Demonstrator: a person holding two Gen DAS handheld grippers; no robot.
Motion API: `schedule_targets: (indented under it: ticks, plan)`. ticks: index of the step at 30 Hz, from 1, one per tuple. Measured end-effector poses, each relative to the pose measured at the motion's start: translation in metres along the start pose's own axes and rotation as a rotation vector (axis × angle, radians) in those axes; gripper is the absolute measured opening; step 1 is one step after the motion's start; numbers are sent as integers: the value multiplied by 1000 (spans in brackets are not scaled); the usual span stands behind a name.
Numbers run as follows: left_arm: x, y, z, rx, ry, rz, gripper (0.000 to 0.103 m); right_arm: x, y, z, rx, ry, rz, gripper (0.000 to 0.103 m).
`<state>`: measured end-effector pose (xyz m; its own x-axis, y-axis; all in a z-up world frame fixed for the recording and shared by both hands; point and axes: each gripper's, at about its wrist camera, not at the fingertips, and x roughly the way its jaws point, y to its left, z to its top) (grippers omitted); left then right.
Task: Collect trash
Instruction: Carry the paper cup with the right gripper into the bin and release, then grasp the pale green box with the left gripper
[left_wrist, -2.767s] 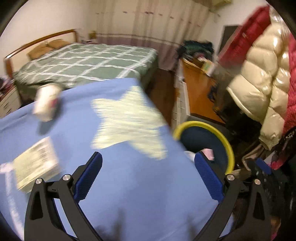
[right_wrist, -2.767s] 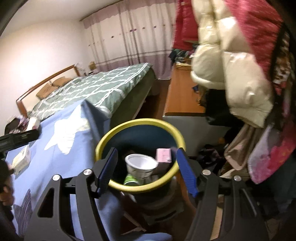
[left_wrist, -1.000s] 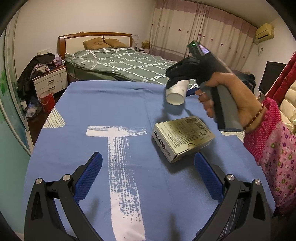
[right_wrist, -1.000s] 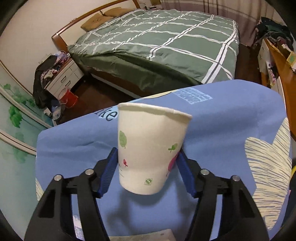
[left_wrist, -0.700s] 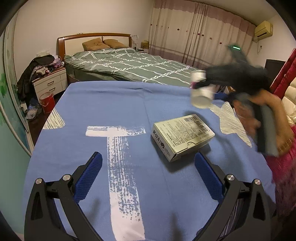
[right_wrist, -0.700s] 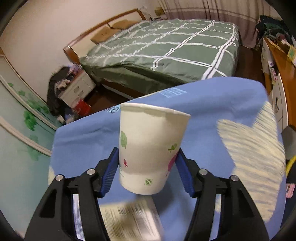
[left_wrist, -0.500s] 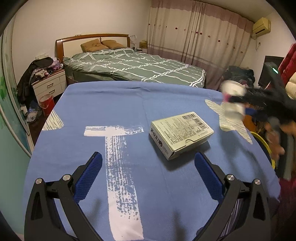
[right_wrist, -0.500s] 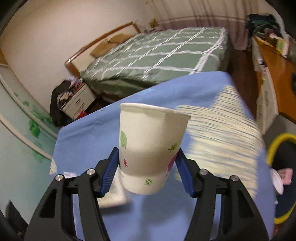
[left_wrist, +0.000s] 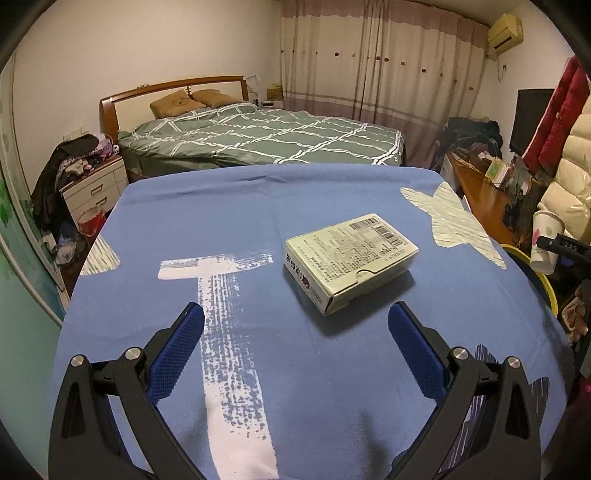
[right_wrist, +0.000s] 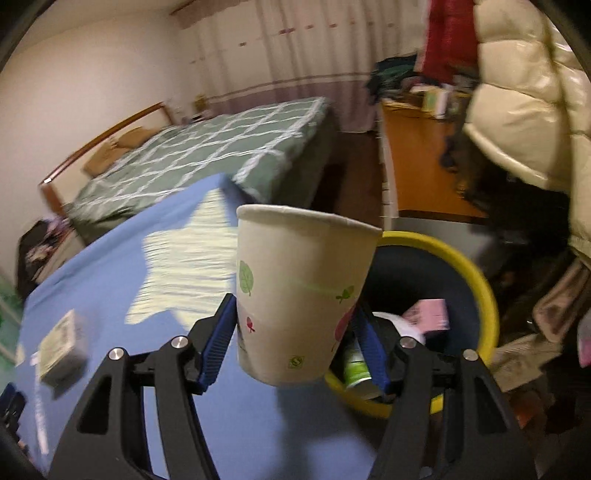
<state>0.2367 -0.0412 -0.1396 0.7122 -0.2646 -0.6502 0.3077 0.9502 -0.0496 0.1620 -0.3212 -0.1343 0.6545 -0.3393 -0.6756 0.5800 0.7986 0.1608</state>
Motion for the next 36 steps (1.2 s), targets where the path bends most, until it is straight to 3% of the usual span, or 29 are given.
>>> schedule_targets:
  ticks: [7, 10, 18, 21, 25, 28, 36]
  plan:
    - [2, -2, -1, 16, 6, -3, 98, 11, -31, 0, 51, 19, -85, 64]
    - [3, -4, -1, 23, 10, -4, 98, 18, -38, 1, 60, 23, -102, 71]
    - [10, -11, 2, 48, 51, -58, 98, 30, -47, -5, 83, 57, -88, 76]
    - [12, -21, 10, 118, 73, -81, 98, 29, -46, -6, 104, 68, -73, 76]
    - [21, -41, 28, 338, 55, -89, 98, 31, -45, -7, 117, 80, -54, 76]
    - [36, -51, 41, 447, 62, -92, 98, 32, -44, -7, 111, 82, -48, 76]
    - [77, -58, 65, 546, 115, -142, 98, 33, -42, -8, 101, 88, -43, 76]
